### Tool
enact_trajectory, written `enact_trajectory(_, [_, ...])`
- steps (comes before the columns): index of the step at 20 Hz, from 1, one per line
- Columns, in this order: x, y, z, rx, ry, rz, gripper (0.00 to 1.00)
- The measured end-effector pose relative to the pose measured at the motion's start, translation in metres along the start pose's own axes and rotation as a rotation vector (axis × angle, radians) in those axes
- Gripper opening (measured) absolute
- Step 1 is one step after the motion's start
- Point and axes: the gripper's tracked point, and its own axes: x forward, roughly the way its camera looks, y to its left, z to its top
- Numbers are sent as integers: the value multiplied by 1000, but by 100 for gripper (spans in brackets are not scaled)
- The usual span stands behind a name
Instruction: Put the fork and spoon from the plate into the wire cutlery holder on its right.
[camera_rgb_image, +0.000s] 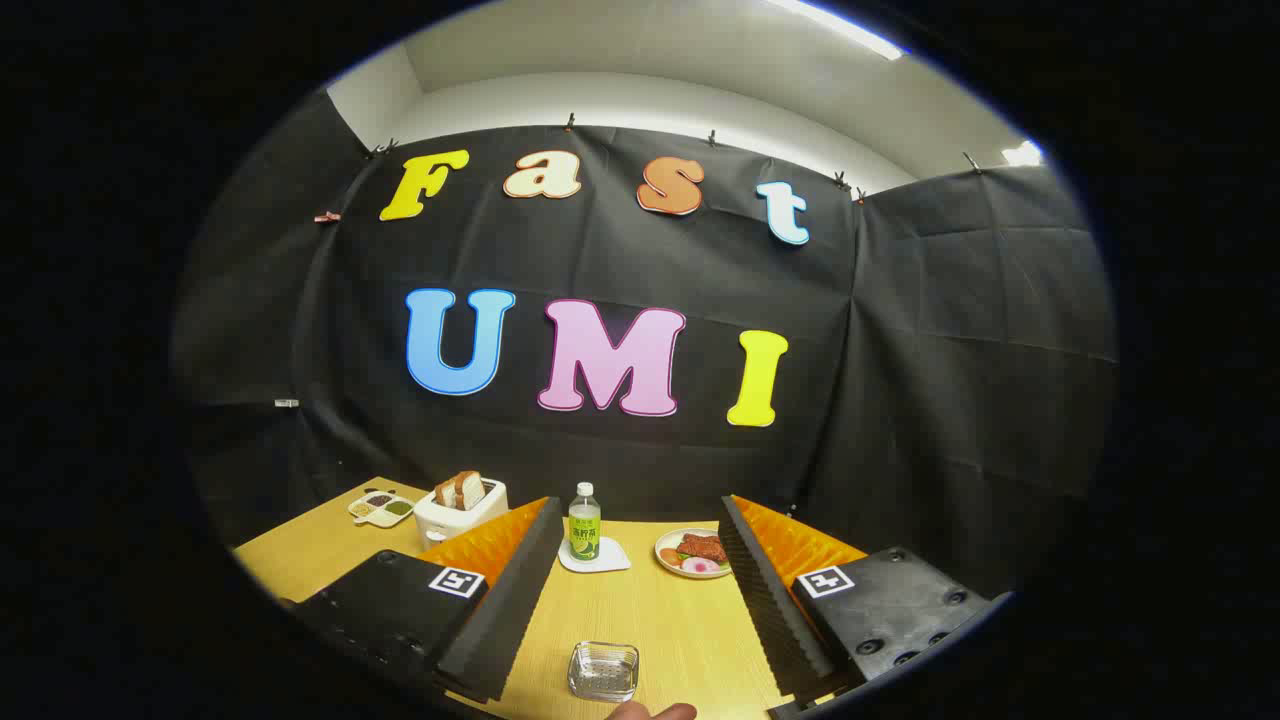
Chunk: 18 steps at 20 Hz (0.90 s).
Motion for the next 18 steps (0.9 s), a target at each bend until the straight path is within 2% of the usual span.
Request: enact_trajectory(18, [0, 9, 8, 5, -6, -32, 97])
